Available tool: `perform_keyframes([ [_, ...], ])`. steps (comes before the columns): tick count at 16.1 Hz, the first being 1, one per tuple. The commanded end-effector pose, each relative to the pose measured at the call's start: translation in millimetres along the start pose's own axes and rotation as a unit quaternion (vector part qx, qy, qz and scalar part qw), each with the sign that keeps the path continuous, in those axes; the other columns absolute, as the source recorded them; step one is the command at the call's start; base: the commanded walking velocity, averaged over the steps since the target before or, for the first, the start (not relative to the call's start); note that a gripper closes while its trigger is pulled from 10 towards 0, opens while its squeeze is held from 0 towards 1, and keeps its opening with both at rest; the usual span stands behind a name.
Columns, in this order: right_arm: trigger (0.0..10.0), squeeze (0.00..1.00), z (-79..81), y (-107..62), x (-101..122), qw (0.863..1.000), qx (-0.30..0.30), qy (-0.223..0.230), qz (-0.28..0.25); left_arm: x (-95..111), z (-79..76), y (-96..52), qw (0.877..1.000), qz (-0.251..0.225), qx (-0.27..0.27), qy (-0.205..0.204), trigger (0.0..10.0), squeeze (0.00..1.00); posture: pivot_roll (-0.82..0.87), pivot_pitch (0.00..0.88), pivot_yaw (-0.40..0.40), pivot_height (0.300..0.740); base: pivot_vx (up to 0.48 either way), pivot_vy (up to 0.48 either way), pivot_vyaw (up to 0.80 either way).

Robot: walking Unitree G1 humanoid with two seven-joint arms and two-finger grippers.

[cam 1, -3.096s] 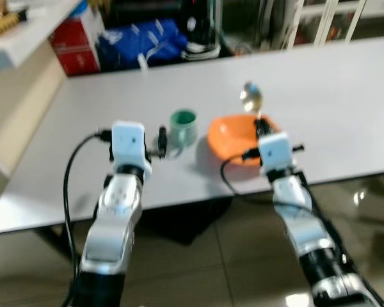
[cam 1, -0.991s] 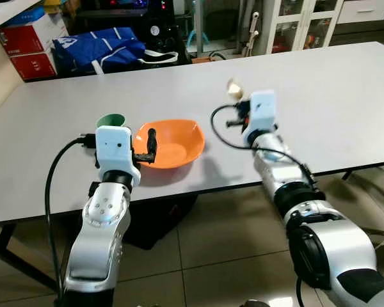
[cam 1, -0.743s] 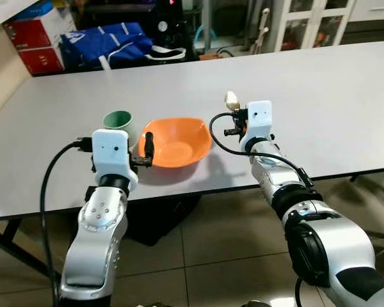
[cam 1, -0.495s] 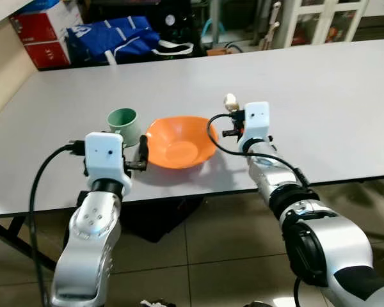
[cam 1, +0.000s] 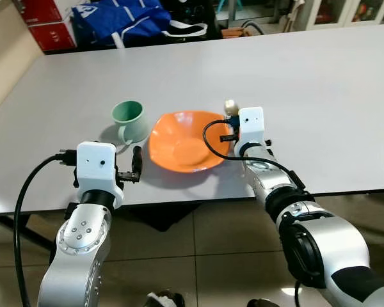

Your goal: Setting the table

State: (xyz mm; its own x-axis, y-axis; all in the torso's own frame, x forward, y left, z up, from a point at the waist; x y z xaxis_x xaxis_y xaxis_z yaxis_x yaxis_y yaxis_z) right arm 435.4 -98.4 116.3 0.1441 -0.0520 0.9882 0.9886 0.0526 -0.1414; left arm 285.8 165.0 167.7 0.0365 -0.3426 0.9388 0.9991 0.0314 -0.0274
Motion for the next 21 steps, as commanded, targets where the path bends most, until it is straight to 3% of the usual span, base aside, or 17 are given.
perform_keyframes([
  [1,10.0,0.00,-3.6,-1.6,-3.3,1.000,-0.012,-0.019,-0.004,3.6,3.1,-3.4,1.000,-0.004,0.003,0.009,10.0,0.00,0.10,0.117,0.130,0.740,0.000,0.000,0.00],
  [2,10.0,0.01,-15.4,-2.5,3.7,0.997,-0.039,-0.055,-0.033,4.9,0.7,-2.8,1.000,-0.010,-0.004,0.014,10.0,0.00,0.09,0.114,0.128,0.740,0.000,0.000,0.00],
  [4,10.0,0.01,-24.6,-3.5,13.6,0.992,-0.060,-0.090,-0.067,5.1,-3.5,-1.2,1.000,-0.012,-0.010,0.011,10.0,0.00,0.06,0.107,0.121,0.740,0.000,0.000,0.00],
  [7,10.0,0.01,-29.8,-4.4,11.4,0.991,-0.065,-0.101,-0.065,6.6,-17.0,1.2,0.999,-0.017,-0.040,-0.007,10.0,0.00,0.04,0.101,0.119,0.740,0.000,0.000,0.00],
  [8,10.0,0.01,-32.1,-4.1,11.4,0.990,-0.068,-0.103,-0.062,10.7,-36.2,-0.1,0.992,-0.010,-0.106,-0.073,10.0,0.00,0.04,0.100,0.116,0.740,0.000,0.000,0.00],
  [9,10.0,0.01,-32.4,-4.0,11.6,0.990,-0.070,-0.105,-0.062,12.8,-43.1,-1.7,0.987,-0.010,-0.133,-0.091,10.0,0.00,0.04,0.099,0.116,0.740,0.000,0.000,0.00],
  [10,10.0,0.01,-33.7,-3.8,12.9,0.989,-0.074,-0.110,-0.064,15.2,-50.6,-11.1,0.977,-0.008,-0.198,-0.079,10.0,0.00,0.05,0.100,0.121,0.740,0.000,0.000,0.00],
  [11,10.0,0.01,-34.3,-3.6,13.5,0.989,-0.076,-0.113,-0.064,15.1,-49.6,-14.6,0.973,-0.004,-0.214,-0.083,10.0,0.00,0.06,0.100,0.122,0.740,0.000,0.000,0.00],
  [13,10.0,0.01,-38.1,-3.8,11.4,0.987,-0.082,-0.123,-0.058,29.2,-52.8,-28.1,0.951,-0.005,-0.294,-0.098,10.0,0.00,0.07,0.100,0.129,0.740,0.000,0.000,0.00],
  [16,10.0,0.02,-40.3,-3.9,9.1,0.987,-0.085,-0.125,-0.051,49.0,-53.4,-30.9,0.939,-0.020,-0.324,-0.109,10.0,0.00,0.07,0.100,0.129,0.740,0.000,0.000,0.00],
  [19,10.0,0.02,-40.4,-4.1,3.3,0.988,-0.082,-0.126,-0.036,63.3,-49.9,-32.3,0.937,-0.036,-0.333,-0.102,10.0,0.00,0.09,0.105,0.132,0.740,0.000,0.000,0.00],
  [21,10.0,0.01,-41.3,-4.8,-6.4,0.992,-0.077,-0.103,-0.010,71.7,-51.5,-34.1,0.933,-0.048,-0.344,-0.094,10.0,0.00,0.10,0.108,0.132,0.740,0.000,0.000,0.00],
])
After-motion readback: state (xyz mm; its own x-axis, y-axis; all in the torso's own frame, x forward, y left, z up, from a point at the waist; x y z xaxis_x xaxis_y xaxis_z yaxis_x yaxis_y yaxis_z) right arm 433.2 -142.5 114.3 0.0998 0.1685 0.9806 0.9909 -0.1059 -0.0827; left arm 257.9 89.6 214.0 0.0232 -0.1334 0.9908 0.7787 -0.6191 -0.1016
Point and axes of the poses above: a point about 5 cm out from each wrist's last joint towards the gripper, its own y axis pointing out of the wrist towards the gripper, its own x axis along the axis of the wrist's last joint, z = x × y, the point moved 5 cm from there along y, pointing out of the wrist towards the gripper, and after that the axes turned 12 degrees about y, right-handed, at the moved point
